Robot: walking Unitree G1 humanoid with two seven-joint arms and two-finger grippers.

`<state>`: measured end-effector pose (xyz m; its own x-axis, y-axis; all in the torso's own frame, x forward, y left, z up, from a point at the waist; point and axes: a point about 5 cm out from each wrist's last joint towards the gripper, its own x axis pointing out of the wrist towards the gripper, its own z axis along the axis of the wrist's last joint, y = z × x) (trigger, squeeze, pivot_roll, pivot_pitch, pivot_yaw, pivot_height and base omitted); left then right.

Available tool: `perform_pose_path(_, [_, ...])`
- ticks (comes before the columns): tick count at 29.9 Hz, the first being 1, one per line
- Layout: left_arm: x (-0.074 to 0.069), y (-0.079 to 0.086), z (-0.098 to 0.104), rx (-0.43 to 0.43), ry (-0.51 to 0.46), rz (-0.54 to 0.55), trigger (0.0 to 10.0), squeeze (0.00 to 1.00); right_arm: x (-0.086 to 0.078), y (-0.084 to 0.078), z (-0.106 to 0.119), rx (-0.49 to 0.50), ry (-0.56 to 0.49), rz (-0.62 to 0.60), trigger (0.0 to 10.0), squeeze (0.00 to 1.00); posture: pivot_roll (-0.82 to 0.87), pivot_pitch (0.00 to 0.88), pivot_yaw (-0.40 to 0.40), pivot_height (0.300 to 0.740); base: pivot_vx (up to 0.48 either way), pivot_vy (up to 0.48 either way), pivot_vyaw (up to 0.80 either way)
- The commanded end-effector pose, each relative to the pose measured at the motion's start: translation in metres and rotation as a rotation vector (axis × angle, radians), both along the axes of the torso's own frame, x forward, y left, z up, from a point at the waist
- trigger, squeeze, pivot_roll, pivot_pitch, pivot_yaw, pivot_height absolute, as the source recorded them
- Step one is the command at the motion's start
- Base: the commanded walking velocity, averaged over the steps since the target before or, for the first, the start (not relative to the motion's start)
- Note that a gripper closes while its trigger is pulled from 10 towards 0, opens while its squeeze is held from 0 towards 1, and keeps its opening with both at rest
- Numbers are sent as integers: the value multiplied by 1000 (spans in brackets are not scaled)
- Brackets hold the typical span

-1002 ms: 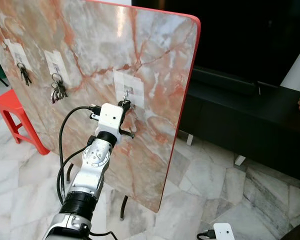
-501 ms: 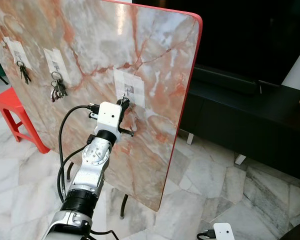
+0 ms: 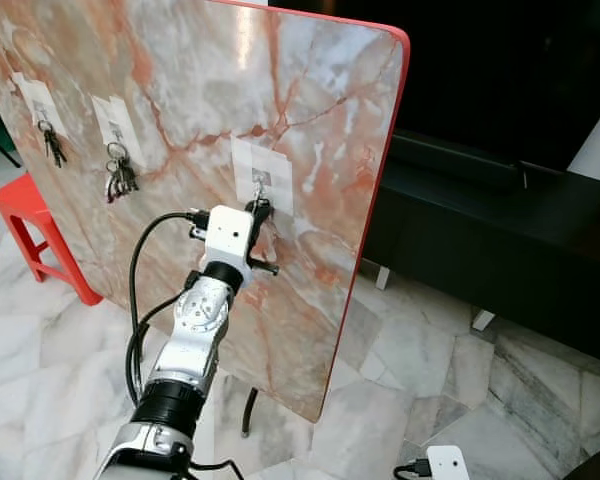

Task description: Hang keys on a hook

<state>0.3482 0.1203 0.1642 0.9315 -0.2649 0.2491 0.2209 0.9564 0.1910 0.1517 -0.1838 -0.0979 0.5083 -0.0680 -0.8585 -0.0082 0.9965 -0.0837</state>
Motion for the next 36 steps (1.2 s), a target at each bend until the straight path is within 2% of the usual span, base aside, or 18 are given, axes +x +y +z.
perform_pose_path(1, [0,-8,4,8,-18,-40,10000,0,0,-1,0,-4,-2,-1,10000,0,1,0,-55,740,0,0,0])
perform_pose_path(19, [-2,7,9,-5,-72,88,10000,0,1,-1,1,12,-10,-5,10000,0,0,0,-56,740,0,0,0])
perform_pose_path(26, [0,15,8,35,-73,172,10000,0,1,0,1,19,-11,-4,10000,0,1,0,-55,740,0,0,0])
perform_pose_path(32, [-3,12,8,26,-84,142,10000,0,1,0,1,20,-11,-3,10000,0,0,0,-55,740,0,0,0])
perform_pose_path(36, [-7,6,10,22,-106,83,10000,0,1,0,1,22,-12,-5,10000,0,1,0,-54,740,0,0,0])
